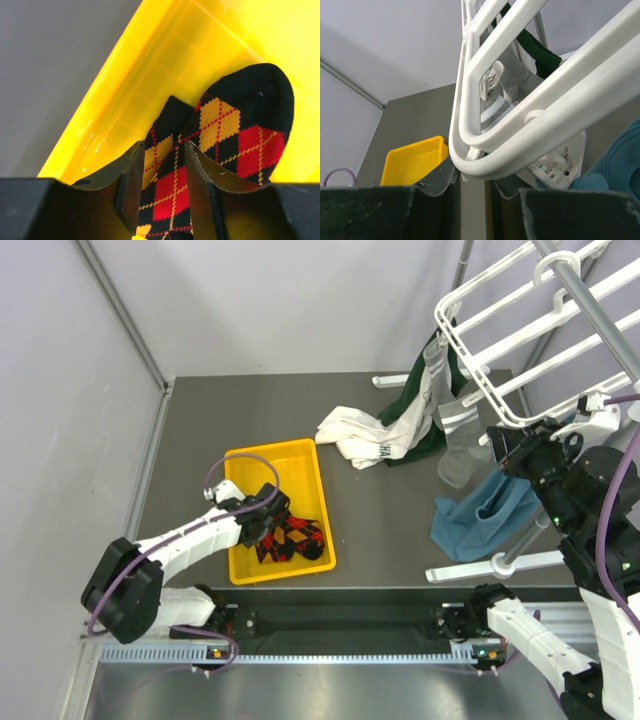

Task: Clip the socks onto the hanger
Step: Pick up the sock from the bin.

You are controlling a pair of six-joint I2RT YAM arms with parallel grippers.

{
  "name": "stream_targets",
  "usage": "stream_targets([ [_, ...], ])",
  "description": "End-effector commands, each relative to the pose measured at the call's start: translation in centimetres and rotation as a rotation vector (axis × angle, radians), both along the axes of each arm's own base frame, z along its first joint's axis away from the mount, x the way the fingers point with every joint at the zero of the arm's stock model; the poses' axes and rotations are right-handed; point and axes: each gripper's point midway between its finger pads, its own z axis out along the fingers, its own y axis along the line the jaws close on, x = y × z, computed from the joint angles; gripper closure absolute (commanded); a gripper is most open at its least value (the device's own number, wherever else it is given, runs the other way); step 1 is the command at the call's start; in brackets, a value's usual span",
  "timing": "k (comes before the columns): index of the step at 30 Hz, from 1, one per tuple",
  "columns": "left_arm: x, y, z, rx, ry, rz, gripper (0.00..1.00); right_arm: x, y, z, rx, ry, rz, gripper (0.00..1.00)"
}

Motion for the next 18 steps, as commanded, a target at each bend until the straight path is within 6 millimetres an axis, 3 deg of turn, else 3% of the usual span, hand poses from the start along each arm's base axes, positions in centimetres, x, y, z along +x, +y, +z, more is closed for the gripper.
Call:
stream_targets([
  [1,0.5,-0.4,-0.8,-0.013,-0.009,-0.002,0.56,-0.4,0.5,-3.1,-0.042,0.108,0.034,1.00],
  [6,-0.4,0.5,-2.4,0.013,0.026,0.036,0.57,-0.3,0.5,-3.1,-0.042,0.109,0.034,1.00],
  [13,0.0,0.6,-1.8,0.005,-0.020,0.031,0.57,-0.3,0.6,-3.3,-0.038,0.112,0.038,1.00],
  [18,-0.8,0.6,-3.3,-0.013,0.000,0.037,0.60,-0.3,0.6,-3.2,-0.036,0.111,0.039,1.00],
])
